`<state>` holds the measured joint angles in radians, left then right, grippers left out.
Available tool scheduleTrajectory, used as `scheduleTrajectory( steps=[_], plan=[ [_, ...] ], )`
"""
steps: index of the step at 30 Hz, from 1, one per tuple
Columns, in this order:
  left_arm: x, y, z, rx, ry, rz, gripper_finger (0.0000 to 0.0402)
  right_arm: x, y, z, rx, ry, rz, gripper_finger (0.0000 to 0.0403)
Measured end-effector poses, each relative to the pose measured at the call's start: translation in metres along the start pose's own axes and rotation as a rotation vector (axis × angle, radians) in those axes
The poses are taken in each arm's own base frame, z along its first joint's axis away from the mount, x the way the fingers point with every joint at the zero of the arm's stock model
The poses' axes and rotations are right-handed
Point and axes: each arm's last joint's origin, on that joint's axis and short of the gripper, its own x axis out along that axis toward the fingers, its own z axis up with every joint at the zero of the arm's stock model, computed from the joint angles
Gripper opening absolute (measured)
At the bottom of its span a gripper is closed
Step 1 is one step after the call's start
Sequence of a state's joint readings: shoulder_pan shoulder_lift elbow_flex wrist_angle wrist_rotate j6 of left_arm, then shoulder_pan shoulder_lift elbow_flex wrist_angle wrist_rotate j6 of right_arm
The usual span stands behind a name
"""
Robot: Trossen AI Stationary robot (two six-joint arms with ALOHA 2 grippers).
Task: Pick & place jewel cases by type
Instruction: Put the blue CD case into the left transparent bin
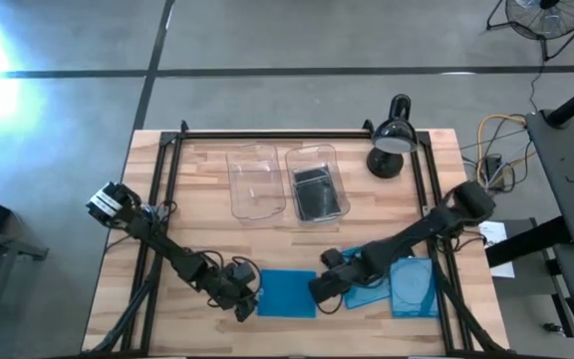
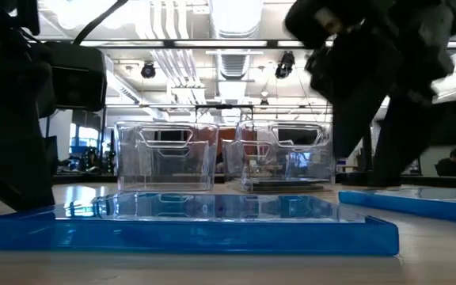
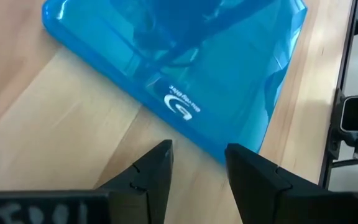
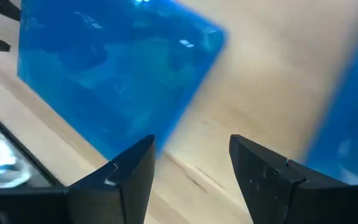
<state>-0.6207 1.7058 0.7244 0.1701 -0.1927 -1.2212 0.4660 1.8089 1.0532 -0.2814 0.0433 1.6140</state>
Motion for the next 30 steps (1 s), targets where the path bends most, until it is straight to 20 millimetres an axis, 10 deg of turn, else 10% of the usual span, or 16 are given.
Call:
scheduleTrajectory(
  steps=[15,30],
  plan=[
    [0.011,-0.003,0.0,0.078,-0.007,-0.004,0.0135,0.042,0.005,-0.001,0.041,0.024,0.116,0.0201],
    [0.014,0.009,-0.01,0.218,0.096,0.014,0.0135,-0.006,0.047,0.014,-0.16,-0.156,0.439,0.0201]
  ],
)
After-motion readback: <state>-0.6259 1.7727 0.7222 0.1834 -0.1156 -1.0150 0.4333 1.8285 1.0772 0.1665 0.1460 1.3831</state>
